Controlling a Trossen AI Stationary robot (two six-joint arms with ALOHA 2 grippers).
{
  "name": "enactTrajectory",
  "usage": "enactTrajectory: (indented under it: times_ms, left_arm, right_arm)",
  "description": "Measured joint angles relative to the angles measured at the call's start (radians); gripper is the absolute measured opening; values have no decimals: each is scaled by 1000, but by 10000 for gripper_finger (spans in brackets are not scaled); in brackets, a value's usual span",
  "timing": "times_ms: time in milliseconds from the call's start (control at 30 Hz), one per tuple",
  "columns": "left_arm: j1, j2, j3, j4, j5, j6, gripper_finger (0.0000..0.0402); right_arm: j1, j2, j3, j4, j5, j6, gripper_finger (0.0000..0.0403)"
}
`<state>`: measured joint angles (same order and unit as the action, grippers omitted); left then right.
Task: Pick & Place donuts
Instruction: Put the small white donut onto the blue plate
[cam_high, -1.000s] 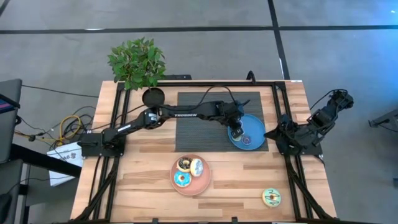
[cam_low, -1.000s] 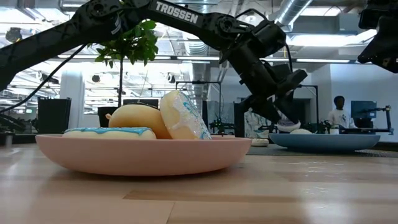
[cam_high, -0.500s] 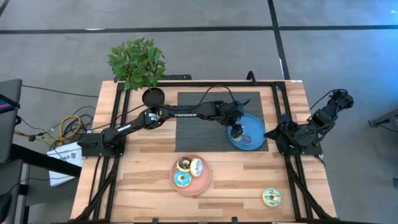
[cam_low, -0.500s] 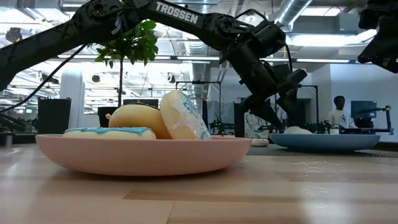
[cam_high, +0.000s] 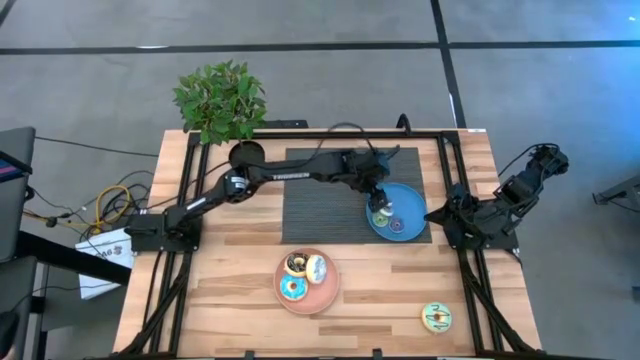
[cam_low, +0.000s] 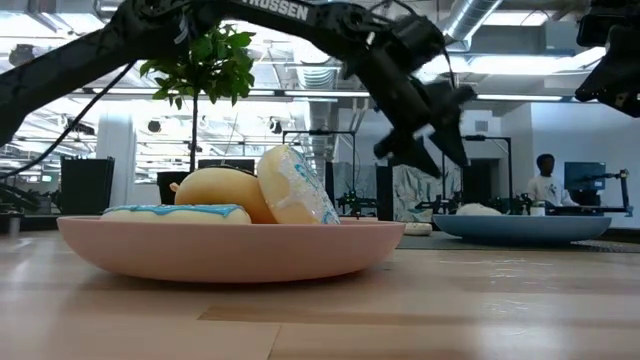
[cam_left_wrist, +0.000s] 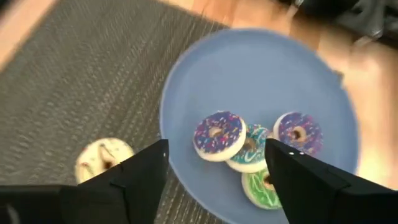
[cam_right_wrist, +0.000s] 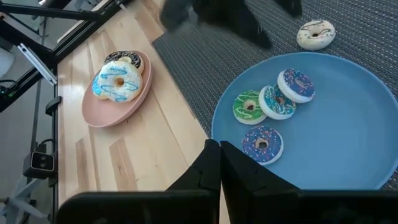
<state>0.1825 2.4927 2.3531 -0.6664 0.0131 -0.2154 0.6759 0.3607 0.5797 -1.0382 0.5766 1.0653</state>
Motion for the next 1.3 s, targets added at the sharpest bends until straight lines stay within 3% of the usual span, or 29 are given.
enactTrajectory:
  times_ms: [233, 467, 767, 900, 1067, 1300]
  left_arm:
    - [32, -123, 1, -55, 32, 77, 183]
    - [10, -240, 1, -227, 15, 222, 22]
    - [-52, -305, 0, -570, -29, 299, 1]
    - [-51, -313, -56, -563, -30, 297, 0]
    - [-26, -433, -326, -452, -32, 262, 0]
    - [-3, -812, -922, 49, 35, 157, 0]
  right_arm:
    - [0, 0, 0, 0, 1, 0, 1]
    - [0, 0, 0, -1, -2, 0, 1]
    - [0, 0, 0, -1, -1, -1, 1]
    - [0, 0, 0, -1, -1, -1, 1]
    - [0, 0, 0, -1, -1, 0, 1]
    - [0, 0, 0, -1, 15, 7, 1]
